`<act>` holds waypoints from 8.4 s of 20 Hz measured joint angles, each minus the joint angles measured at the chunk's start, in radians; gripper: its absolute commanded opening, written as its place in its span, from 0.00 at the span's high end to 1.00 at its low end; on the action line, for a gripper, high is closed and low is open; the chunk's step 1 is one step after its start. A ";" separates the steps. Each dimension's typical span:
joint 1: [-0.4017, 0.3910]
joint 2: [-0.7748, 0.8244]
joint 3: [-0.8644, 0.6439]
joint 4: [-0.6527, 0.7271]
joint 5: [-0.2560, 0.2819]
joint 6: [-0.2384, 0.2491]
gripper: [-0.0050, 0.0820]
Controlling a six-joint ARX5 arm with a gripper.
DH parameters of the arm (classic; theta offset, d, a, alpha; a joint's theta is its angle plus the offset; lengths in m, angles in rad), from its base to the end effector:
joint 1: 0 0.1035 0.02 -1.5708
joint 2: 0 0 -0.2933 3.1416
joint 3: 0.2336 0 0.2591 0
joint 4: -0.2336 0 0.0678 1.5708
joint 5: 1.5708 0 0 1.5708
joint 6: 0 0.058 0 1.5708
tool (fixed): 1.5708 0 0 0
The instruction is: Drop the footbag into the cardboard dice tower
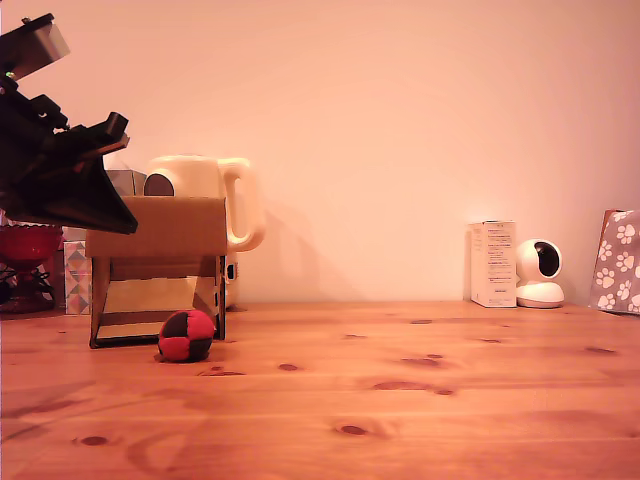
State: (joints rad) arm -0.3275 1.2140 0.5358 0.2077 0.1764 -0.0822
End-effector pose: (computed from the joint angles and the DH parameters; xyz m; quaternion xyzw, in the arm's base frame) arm 0.2456 -0.0942 0.2103 -0.0211 0.2422 -0.2327 0.9417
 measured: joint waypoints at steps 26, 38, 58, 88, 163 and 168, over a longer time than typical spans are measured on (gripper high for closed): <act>0.000 0.418 0.006 0.466 -0.025 0.002 0.06; 0.008 0.522 0.150 0.467 -0.033 0.007 0.06; 0.014 0.687 0.309 0.248 -0.029 0.034 0.81; 0.114 0.190 0.399 0.157 -0.069 0.111 0.81; 0.083 0.142 -0.002 0.163 0.206 0.024 0.97; 0.083 0.134 -0.041 0.188 0.196 0.010 0.97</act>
State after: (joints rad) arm -0.2443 1.3479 0.4950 0.3954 0.3721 -0.0719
